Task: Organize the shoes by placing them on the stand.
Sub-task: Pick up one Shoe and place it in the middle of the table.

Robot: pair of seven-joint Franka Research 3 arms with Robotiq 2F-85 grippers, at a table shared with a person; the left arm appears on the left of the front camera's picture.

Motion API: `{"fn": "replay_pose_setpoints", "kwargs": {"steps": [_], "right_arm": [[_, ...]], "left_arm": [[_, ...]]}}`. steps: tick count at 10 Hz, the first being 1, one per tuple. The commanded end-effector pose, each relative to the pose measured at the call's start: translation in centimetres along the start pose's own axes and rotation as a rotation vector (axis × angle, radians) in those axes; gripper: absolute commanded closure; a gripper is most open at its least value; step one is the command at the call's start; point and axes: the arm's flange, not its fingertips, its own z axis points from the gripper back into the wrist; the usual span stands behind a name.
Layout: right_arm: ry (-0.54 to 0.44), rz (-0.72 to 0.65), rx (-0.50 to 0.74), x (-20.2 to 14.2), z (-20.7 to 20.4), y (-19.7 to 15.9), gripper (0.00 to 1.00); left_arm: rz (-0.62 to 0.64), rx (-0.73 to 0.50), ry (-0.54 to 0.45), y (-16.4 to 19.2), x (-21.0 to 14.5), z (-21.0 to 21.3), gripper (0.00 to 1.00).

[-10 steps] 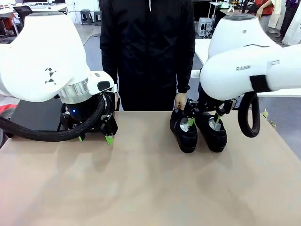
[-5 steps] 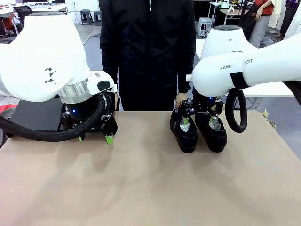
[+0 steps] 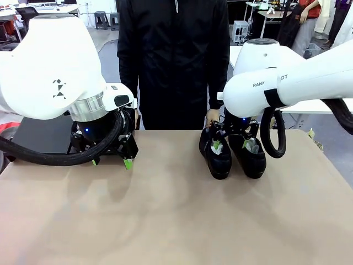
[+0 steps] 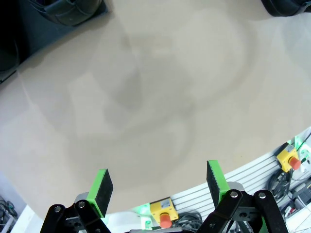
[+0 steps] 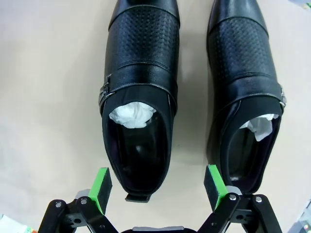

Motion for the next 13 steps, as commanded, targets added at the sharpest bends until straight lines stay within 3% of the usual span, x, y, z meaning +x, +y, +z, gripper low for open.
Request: {"fn": "replay_pose_setpoints", "kwargs": {"steps": [1, 9, 10, 11, 13], "right_arm": [[-0.014, 0.001, 0.030, 1.2, -0.5, -0.1, 0.00], [-0.018, 0.001, 0.047, 3.0, -3.9, -0.4, 0.00], [-0.016, 0.000, 0.051, 3.1, -4.2, -0.3, 0.04], [-0.021, 0.003, 0.050, 3.1, -4.4, -0.3, 0.13], [-0.028, 0.001, 0.030, 3.1, -4.5, -0.2, 0.52]], "left_arm": [[0.001, -0.006, -0.007, 0.1, 0.1, 0.1, 0.00], [0.001, -0.006, -0.007, 0.1, 0.1, 0.1, 0.00], [0.001, -0.006, -0.007, 0.1, 0.1, 0.1, 0.00], [0.001, -0.006, -0.007, 0.1, 0.1, 0.1, 0.00], [0.001, -0.006, -0.007, 0.1, 0.1, 0.1, 0.00]]}}
